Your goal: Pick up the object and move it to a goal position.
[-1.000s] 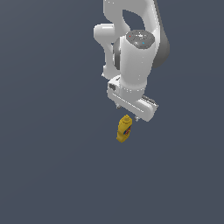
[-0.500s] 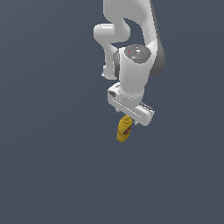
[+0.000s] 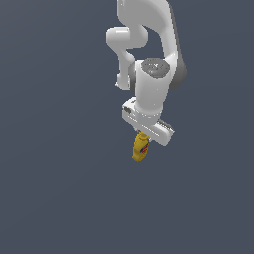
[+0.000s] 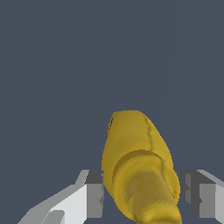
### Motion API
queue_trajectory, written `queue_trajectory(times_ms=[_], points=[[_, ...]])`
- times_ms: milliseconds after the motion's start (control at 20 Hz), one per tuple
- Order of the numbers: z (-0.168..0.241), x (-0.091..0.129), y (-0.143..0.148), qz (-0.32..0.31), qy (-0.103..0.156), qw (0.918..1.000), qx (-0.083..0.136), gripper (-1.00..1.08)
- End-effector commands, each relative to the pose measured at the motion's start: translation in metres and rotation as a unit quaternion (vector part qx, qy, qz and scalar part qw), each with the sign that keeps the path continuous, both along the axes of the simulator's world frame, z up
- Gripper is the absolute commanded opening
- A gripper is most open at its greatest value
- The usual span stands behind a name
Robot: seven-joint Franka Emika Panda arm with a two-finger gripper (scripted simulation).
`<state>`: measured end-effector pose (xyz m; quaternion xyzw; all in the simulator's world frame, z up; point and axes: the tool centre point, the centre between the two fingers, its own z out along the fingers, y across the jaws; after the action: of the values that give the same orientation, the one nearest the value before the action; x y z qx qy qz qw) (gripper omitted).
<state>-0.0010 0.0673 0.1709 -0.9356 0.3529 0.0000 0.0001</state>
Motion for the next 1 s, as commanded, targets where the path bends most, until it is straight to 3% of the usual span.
queue_trajectory(times_ms=[0,500,950], points=[[-0.001,0.0,0.0,0.0,0.0,1.0,0.0,-1.0],[0.003,0.002,-0.001,0.003,-0.004,1.0,0.001,-1.0],[0.035,0.018,-0.015,0.032,-0.038,0.9987,0.011,-1.0]])
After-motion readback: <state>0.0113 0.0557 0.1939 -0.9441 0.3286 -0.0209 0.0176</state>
